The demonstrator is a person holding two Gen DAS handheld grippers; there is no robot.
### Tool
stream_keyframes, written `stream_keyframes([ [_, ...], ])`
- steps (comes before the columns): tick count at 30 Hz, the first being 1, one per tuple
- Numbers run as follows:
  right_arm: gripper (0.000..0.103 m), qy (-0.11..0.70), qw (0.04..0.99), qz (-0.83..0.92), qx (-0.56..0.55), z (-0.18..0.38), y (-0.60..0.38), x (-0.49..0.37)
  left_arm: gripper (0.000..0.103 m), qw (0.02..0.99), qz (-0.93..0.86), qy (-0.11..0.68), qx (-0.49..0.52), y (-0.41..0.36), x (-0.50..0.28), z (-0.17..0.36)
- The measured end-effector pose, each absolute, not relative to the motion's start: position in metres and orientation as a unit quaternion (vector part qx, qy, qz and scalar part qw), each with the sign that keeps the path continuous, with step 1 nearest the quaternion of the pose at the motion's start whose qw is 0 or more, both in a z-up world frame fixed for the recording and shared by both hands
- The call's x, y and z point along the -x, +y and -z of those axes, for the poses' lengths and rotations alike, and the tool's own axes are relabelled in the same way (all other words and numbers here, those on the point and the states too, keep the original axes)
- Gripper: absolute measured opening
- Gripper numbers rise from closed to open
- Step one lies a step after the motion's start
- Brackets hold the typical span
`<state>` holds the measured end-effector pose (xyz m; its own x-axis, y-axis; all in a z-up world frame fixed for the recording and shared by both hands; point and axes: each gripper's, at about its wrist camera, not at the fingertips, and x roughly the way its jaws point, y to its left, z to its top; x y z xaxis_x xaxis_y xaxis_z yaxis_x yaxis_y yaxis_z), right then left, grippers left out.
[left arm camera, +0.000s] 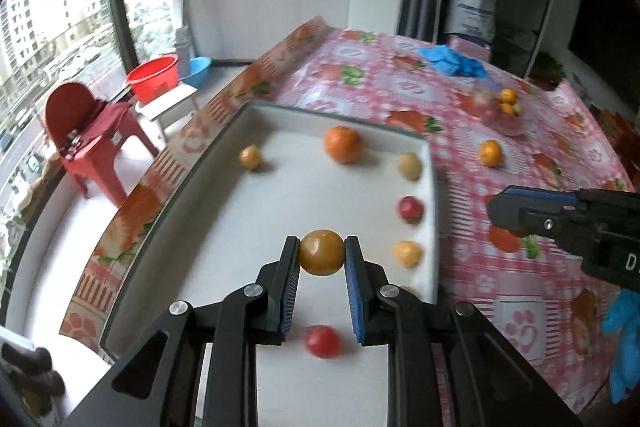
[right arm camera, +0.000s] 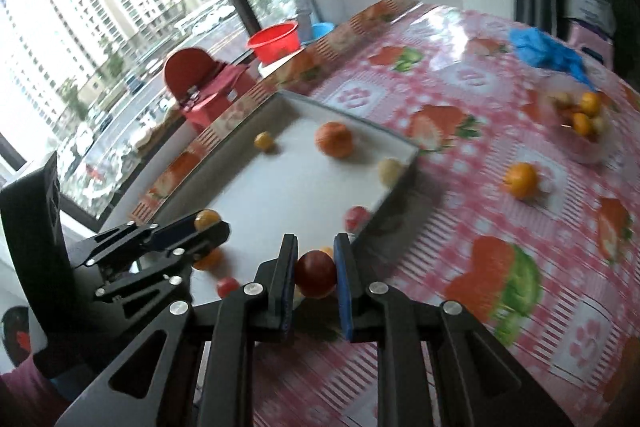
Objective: Organize fruits
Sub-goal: 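Carry the orange fruit and tomato over the white tray and open both grippers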
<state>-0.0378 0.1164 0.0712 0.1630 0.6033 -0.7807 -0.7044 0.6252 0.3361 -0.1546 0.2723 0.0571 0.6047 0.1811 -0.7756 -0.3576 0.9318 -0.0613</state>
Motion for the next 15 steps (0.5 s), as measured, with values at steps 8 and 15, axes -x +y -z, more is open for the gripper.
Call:
stream_keyframes([
  [8, 0.022, 0.513, 0.738, -0.433, 0.074, -0.047, 0.153, 0.033, 0.023, 0.877, -0.167, 0.434, 0.123, 0.295, 0.155, -0.038],
  [15, 0.024, 0.532, 0.728, -0.425, 0.082, -0.034, 0.158, 0.028, 0.023, 0.869, -0.168, 0.446, 0.131, 0.303, 0.149, -0.026],
])
